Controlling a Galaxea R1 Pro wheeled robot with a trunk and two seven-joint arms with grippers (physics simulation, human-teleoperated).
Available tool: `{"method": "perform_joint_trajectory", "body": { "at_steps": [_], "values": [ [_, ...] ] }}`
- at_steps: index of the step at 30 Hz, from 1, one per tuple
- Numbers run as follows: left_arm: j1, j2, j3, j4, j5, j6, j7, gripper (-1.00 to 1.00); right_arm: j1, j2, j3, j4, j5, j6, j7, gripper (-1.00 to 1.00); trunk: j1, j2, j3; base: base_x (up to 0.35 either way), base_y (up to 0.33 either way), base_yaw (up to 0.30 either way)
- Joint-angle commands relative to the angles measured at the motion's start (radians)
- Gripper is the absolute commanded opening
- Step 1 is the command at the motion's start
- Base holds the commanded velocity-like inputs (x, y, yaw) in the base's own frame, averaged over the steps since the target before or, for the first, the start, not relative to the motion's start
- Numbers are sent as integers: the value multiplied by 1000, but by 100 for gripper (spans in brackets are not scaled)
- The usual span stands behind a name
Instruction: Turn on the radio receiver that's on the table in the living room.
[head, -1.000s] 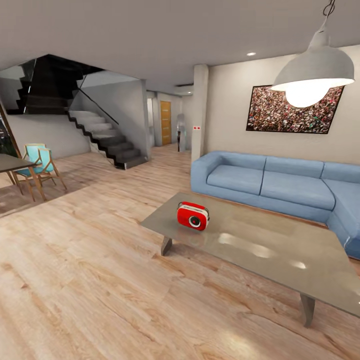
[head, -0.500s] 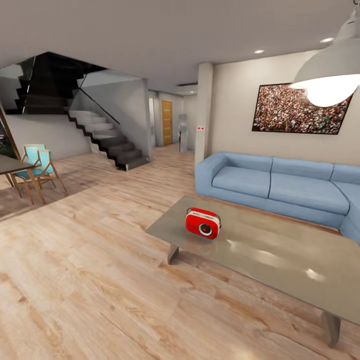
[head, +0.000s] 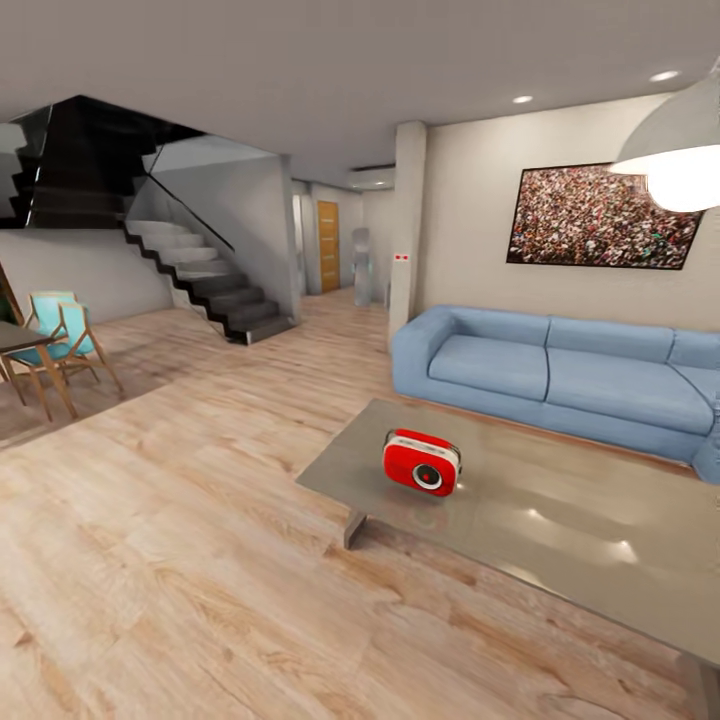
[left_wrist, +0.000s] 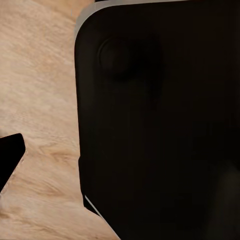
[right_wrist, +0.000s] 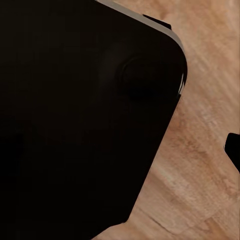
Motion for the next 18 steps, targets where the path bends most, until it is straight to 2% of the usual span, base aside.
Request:
{"method": "perform_joint_trajectory", "body": {
  "at_steps": [1,5,18],
  "values": [
    [0,0,0,0,0,0,0,100,0,0,0,0,0,0,0,100,0,0,0,292,213,-219],
    [0,0,0,0,0,0,1,100,0,0,0,0,0,0,0,100,0,0,0,292,212,-153],
    [0,0,-1,0,0,0,0,100,0,0,0,0,0,1,0,100,0,0,0,293,211,-8]
  ]
}}
